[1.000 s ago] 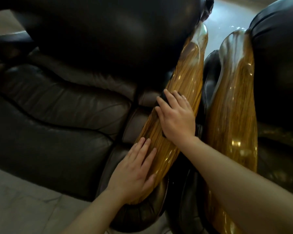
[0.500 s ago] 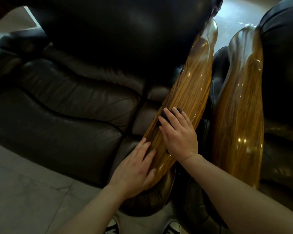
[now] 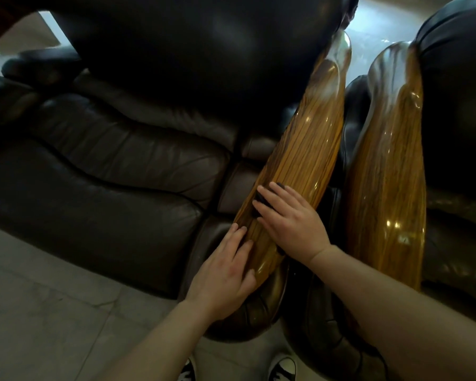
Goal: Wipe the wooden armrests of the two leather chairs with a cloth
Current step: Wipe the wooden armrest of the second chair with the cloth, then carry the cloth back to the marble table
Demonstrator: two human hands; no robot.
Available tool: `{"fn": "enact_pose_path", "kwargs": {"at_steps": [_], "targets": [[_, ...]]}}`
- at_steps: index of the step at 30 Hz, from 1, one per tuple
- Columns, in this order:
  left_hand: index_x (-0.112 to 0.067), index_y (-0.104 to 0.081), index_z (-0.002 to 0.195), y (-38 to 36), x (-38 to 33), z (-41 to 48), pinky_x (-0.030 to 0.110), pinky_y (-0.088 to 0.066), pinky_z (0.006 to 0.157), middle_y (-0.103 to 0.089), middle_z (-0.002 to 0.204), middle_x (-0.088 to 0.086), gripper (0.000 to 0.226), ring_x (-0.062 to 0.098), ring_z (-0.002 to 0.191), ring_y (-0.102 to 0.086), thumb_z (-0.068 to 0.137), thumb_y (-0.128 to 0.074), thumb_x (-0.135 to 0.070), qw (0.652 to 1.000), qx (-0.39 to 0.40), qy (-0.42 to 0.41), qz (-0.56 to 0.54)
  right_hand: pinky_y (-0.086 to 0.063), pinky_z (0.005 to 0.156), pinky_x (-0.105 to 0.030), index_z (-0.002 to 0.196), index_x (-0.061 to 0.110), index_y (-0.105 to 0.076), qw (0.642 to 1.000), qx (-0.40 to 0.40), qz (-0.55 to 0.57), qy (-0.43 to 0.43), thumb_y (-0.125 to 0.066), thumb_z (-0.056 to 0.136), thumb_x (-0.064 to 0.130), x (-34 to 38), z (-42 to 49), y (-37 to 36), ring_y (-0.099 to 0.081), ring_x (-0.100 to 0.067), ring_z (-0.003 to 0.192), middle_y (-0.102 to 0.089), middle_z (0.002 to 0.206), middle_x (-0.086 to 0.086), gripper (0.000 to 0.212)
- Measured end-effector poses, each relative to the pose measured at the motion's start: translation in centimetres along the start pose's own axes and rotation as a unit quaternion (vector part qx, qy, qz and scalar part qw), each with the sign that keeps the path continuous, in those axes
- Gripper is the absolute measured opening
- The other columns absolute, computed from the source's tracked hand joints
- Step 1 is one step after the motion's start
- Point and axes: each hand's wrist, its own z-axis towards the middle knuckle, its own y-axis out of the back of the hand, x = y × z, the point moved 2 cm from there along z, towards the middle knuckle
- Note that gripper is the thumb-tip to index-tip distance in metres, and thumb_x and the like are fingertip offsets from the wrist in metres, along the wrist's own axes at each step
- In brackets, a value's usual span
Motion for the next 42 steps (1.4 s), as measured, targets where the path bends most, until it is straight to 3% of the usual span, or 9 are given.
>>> {"fn": "enact_pose_path", "kwargs": {"at_steps": [6, 8, 15, 20, 25, 30, 33, 39, 42], "targets": [[-0.022, -0.019, 0.154, -0.4, -0.2, -0.2, 0.019, 0.012, 0.108, 0.007, 0.163, -0.010, 0.071, -0.005, 0.140, 0.028, 0.091, -0.025, -0.054, 1.000, 0.004, 0.007, 0.026, -0.022, 0.122, -0.048, 0.144, 0.021, -0.050, 0.981, -0.003, 0.008, -0.196, -0.041, 0.105, 0.037, -2.6, 5.7, 1.1, -0.028, -0.029, 0.149, -0.040, 0.158, -0.007, 0.043], [-0.023, -0.017, 0.154, -0.5, -0.4, -0.3, 0.017, 0.014, 0.106, 0.009, 0.163, -0.012, 0.071, -0.007, 0.138, 0.031, 0.091, -0.025, -0.053, 0.999, 0.004, 0.017, 0.028, -0.021, 0.122, -0.049, 0.144, 0.019, -0.050, 0.978, -0.006, 0.020, -0.209, -0.040, 0.105, 0.036, -1.3, 5.4, 0.8, -0.027, -0.031, 0.150, -0.039, 0.158, -0.009, 0.044], [-0.026, -0.016, 0.154, -0.4, -1.1, -2.1, 0.019, 0.001, 0.112, 0.001, 0.164, -0.011, 0.066, -0.004, 0.142, 0.020, 0.093, -0.031, -0.046, 0.998, -0.019, 0.067, -0.007, -0.025, 0.119, -0.052, 0.143, 0.016, -0.051, 0.998, 0.017, 0.042, -0.052, -0.053, 0.100, 0.027, 4.0, -0.1, -0.6, -0.027, -0.033, 0.149, -0.039, 0.158, -0.010, 0.045], [-0.033, -0.017, 0.153, 1.4, 0.7, -8.1, 0.026, -0.010, 0.119, 0.000, 0.163, -0.014, 0.063, 0.001, 0.146, 0.009, 0.094, -0.026, -0.053, 0.990, -0.019, 0.142, -0.005, -0.030, 0.117, -0.051, 0.139, 0.018, -0.056, 0.998, 0.053, 0.041, 0.015, -0.061, 0.096, 0.025, 6.8, -2.3, -1.1, -0.035, -0.031, 0.146, -0.042, 0.157, -0.007, 0.043], [-0.030, -0.023, 0.153, 3.8, 3.2, -14.6, 0.032, -0.024, 0.118, -0.014, 0.162, -0.006, 0.059, 0.011, 0.146, -0.019, 0.098, -0.039, -0.046, 0.968, -0.069, 0.234, -0.054, -0.050, 0.083, -0.046, 0.123, 0.017, -0.066, 0.979, 0.100, -0.026, 0.176, -0.043, 0.101, 0.032, 9.1, -1.1, -0.2, -0.060, -0.033, 0.109, -0.063, 0.131, -0.011, 0.035], [-0.025, -0.023, 0.153, 5.6, 4.7, -22.2, 0.033, -0.024, 0.114, -0.026, 0.157, 0.002, 0.061, 0.019, 0.139, -0.031, 0.097, -0.031, -0.049, 0.947, -0.074, 0.311, 0.003, -0.052, 0.067, -0.032, 0.116, 0.023, -0.064, 0.976, 0.164, 0.074, 0.125, -0.046, 0.100, 0.047, 17.0, 2.6, 3.7, -0.065, -0.020, 0.089, -0.066, 0.097, 0.001, 0.034], [-0.024, -0.025, 0.151, 7.2, 5.4, -26.8, 0.038, -0.025, 0.113, -0.035, 0.152, 0.003, 0.067, 0.024, 0.133, -0.039, 0.093, -0.019, -0.057, 0.924, -0.072, 0.370, 0.064, -0.047, 0.059, -0.027, 0.119, 0.029, -0.060, 0.972, 0.166, 0.121, 0.114, -0.047, 0.099, 0.051, 22.8, 4.1, 6.2, -0.065, -0.015, 0.081, -0.066, 0.094, 0.005, 0.032], [-0.021, -0.038, 0.145, 9.2, 6.3, -34.4, 0.047, -0.026, 0.111, -0.045, 0.146, 0.007, 0.074, 0.030, 0.126, -0.046, 0.085, -0.014, -0.057, 0.897, -0.115, 0.421, 0.077, -0.043, 0.064, -0.031, 0.111, 0.030, -0.061, 0.958, 0.211, 0.146, 0.128, -0.046, 0.099, 0.054, 31.9, 5.2, 8.9, -0.063, -0.018, 0.086, -0.065, 0.097, 0.004, 0.031], [-0.026, -0.026, 0.151, 9.4, 6.9, -37.8, 0.051, -0.013, 0.117, -0.033, 0.155, 0.005, 0.073, 0.027, 0.140, -0.031, 0.086, -0.016, -0.060, 0.881, -0.115, 0.451, 0.087, -0.043, 0.064, -0.032, 0.113, 0.028, -0.061, 0.954, 0.217, 0.138, 0.156, -0.046, 0.099, 0.054, 35.2, 5.5, 9.7, -0.062, -0.019, 0.086, -0.064, 0.098, 0.003, 0.033]]}}
